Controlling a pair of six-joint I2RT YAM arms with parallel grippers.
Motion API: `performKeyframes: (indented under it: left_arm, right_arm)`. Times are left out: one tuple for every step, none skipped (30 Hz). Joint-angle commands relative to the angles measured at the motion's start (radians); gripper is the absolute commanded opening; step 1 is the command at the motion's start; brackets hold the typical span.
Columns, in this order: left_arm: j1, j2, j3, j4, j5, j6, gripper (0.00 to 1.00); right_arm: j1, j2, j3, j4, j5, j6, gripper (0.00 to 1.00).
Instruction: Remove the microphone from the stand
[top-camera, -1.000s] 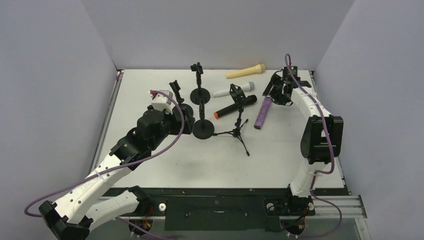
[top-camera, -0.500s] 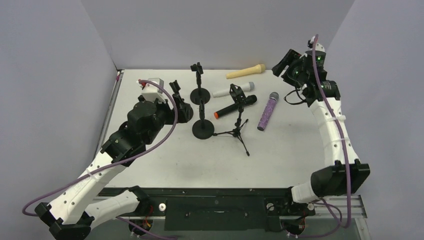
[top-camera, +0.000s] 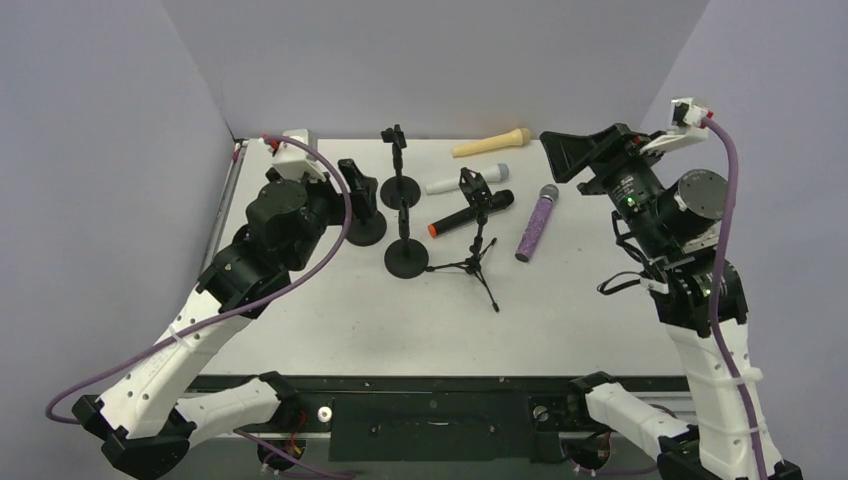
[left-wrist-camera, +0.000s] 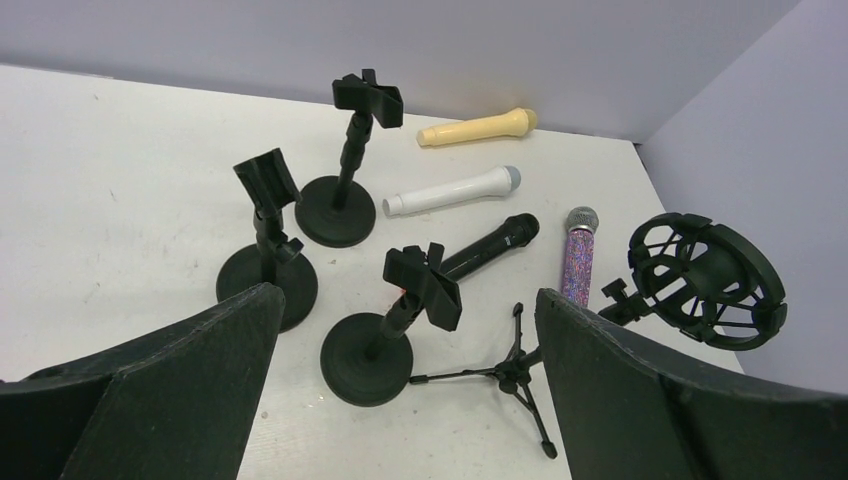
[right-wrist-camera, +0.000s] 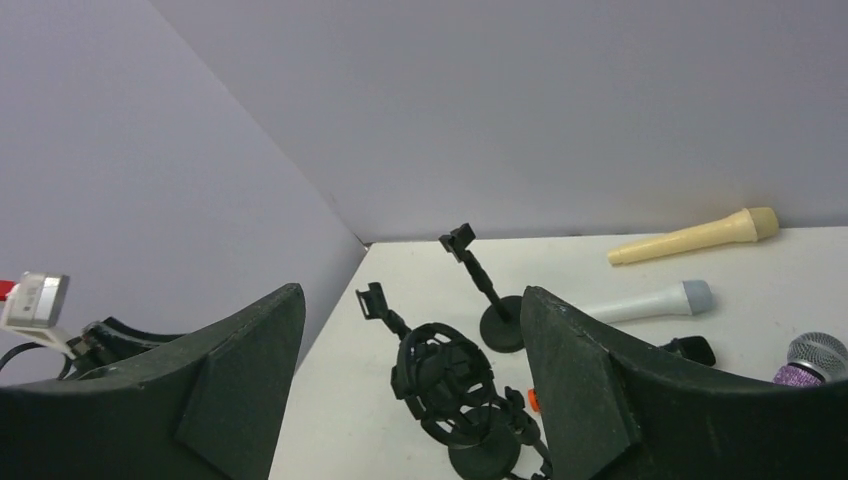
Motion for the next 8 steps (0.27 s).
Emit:
performKeyframes:
  left_arm:
    - [0.005,-0.004,0.027,0.026,-0.032,-0.013,0.96]
    - [0.005,-0.004,0.026,0.033,-0.034,-0.016,0.96]
    - [0.005,-0.004,0.027,0.033,-0.036,-0.018,0.96]
    - [0.005,-0.003,0.028,0.033,-0.039,-0.02,0.96]
    - [0.004,0.0,0.029,0.033,-0.045,-0.02,0.96]
    - [0.004,0.0,0.028,0.033,-0.047,-0.02,0.96]
    - [0.004,-0.004,0.024,0.035,-0.048,-0.019,0.96]
    - [0.005,-0.008,0.012,0.046,-0.046,-0.014,0.96]
  right_arm:
    - [0.018,-0.04,-0.058,0.075,-0.002,-0.012,0.75]
    - [0.019,-0.05,-0.07,0.076,-0.002,-0.015,0.75]
    - [0.019,-0.054,-0.074,0.074,-0.002,-0.018,0.75]
    - [0.019,-0.058,-0.077,0.072,-0.002,-0.022,0.75]
    - [0.019,-0.06,-0.077,0.066,-0.003,-0.024,0.75]
    - [0.019,-0.061,-0.078,0.066,-0.005,-0.026,0.75]
    - [0.019,-0.061,-0.078,0.065,-0.007,-0.026,0.75]
    - [0.019,-0.062,-0.078,0.064,-0.008,-0.028,0.75]
